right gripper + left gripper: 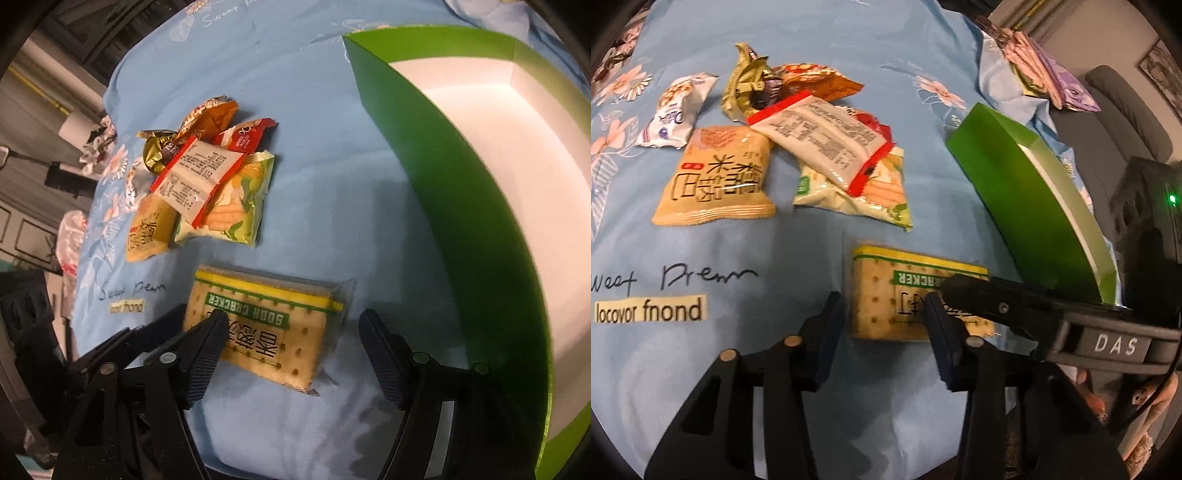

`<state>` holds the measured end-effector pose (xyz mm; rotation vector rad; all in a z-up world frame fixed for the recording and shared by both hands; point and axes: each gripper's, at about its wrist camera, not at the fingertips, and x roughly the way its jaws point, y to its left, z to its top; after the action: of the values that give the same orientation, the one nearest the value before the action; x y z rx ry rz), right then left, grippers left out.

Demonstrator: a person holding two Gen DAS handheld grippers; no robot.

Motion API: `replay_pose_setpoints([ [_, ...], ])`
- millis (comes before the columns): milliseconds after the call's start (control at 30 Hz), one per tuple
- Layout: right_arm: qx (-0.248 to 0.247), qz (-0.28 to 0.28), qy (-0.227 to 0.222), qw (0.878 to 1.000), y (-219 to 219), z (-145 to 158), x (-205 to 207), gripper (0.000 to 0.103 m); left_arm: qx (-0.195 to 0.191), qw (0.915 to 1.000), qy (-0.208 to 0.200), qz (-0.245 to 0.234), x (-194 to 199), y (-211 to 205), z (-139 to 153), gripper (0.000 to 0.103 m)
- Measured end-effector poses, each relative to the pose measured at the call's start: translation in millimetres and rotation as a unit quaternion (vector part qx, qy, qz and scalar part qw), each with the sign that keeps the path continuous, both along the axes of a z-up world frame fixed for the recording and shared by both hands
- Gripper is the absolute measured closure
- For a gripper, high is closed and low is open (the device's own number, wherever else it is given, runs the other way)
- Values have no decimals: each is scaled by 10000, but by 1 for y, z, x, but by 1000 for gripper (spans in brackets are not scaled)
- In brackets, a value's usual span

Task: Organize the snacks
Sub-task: 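Carry the cracker pack into the green box and open the right tool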

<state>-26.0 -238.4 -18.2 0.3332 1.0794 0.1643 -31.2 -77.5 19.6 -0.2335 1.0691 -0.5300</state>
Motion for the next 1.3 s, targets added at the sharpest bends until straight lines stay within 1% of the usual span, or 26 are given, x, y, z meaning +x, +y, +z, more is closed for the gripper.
replay_pose_setpoints([
  [33,132,-23,-28,9999,0,0,1,28,-41,10000,18,4,1,0,-1,64],
  [100,167,-67,-75,9998,1,0,3,28,-38,10000,-9,-21,1,-2,-1,64],
  [133,141,-74,-103,9998,4,0,4,29,22,10000,-54,-8,1,-4,1,64],
  [233,-7,-70,-264,9996,15,7,4,30,271,9990,-345,77,-1,-7,12,63],
  [300,-34,-48,-471,9989,19,17,2,31,200,9985,-492,124,0,-5,21,63],
  [433,-34,-210,-979,9950,17,55,-5,31,-30,9965,-817,197,4,-7,50,63],
  [533,-78,-398,-1371,9897,10,89,-7,31,-67,9920,-1254,118,10,-22,85,63],
  [567,-173,-509,-1578,9860,7,107,-8,31,-57,9890,-1475,69,13,-31,101,63],
  [600,-243,-553,-1681,9839,4,117,-8,31,-59,9865,-1639,31,15,-38,113,63],
  [633,-400,-657,-1881,9791,1,134,-8,31,-71,9848,-1735,2,16,-41,119,63],
  [667,-507,-743,-2039,9749,-2,144,-9,31,-102,9822,-1874,-49,19,-50,130,63],
  [733,-622,-920,-2256,9679,-10,157,-9,31,-89,9795,-2009,-146,24,-62,138,63],
  [800,-595,-1059,-2353,9643,-21,159,-9,31,-55,9787,-2036,-254,30,-75,137,63],
  [867,-441,-1284,-2323,9631,-42,151,-7,31,-18,9797,-1965,-397,38,-91,128,63],
  [933,-273,-1480,-2151,9649,-60,142,-2,31,14,9814,-1842,-540,44,-107,119,63],
  [1000,-147,-1660,-2051,9644,-79,133,-3,31,-13,9827,-1737,-645,47,-119,112,64],
  [1133,88,-2023,-1813,9624,-112,117,-4,31,95,9831,-1566,-942,52,-151,99,64],
  [1233,271,-2335,-1482,9606,-134,101,-4,31,193,9834,-1463,-1053,53,-171,90,66],
  [1300,353,-2489,-1291,9592,-143,91,-5,31,292,9846,-1302,-1129,55,-183,81,66],
])
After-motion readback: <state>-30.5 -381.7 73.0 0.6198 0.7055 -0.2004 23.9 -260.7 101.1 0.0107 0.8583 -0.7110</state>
